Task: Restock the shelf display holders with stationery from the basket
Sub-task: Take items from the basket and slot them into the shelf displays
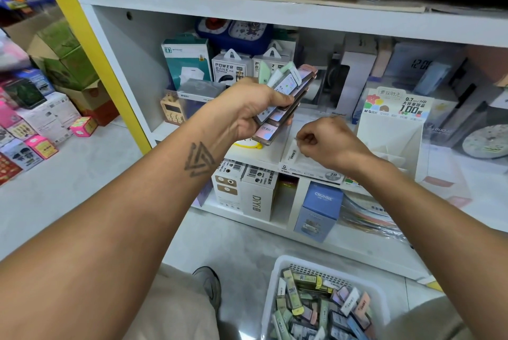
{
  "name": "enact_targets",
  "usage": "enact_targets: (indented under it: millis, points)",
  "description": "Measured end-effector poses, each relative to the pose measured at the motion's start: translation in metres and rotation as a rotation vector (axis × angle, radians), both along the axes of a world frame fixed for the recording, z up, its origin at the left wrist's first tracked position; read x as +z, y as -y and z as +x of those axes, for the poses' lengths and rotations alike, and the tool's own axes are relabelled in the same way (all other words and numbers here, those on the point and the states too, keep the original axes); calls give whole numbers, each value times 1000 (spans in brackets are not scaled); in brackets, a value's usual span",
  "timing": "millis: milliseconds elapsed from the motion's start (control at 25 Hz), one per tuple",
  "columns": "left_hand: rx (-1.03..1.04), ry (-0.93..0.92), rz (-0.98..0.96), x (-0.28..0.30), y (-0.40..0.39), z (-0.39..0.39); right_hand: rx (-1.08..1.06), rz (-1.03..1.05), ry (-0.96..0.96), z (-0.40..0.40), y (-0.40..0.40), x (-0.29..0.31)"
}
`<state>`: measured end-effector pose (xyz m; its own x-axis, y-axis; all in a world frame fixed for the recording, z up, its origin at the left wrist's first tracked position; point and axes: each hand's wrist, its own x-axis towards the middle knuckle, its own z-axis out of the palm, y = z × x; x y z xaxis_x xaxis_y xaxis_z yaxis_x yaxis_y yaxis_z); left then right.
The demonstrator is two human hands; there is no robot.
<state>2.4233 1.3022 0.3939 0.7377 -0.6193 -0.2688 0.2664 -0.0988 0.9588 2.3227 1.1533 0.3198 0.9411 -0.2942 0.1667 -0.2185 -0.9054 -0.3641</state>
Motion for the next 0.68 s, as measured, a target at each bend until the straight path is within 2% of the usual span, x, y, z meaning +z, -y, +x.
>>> enact_targets:
  millis: [320,360,400,520,560,600,680]
  points:
    - [-51,-20,-26,-3,0,1,11,24,-88,-5,-11,-4]
    - [-65,-24,-34,-3,1,0,-29,109,-46,-7,-9,0]
    - [-89,-30,-39,-3,3,-2,-106,290,22,-11,-5,6]
    - [-184,-46,-40,-5,12,-12,-306,1024,334,-29,15,32]
    - [-208,-57,-42,-5,16,-17,-327,1175,406,-38,22,40]
    - [-231,-72,-40,-5,21,-22,-334,1269,441,-45,29,46]
    - [-283,-104,-24,-6,32,-35,-322,1318,432,-59,40,54]
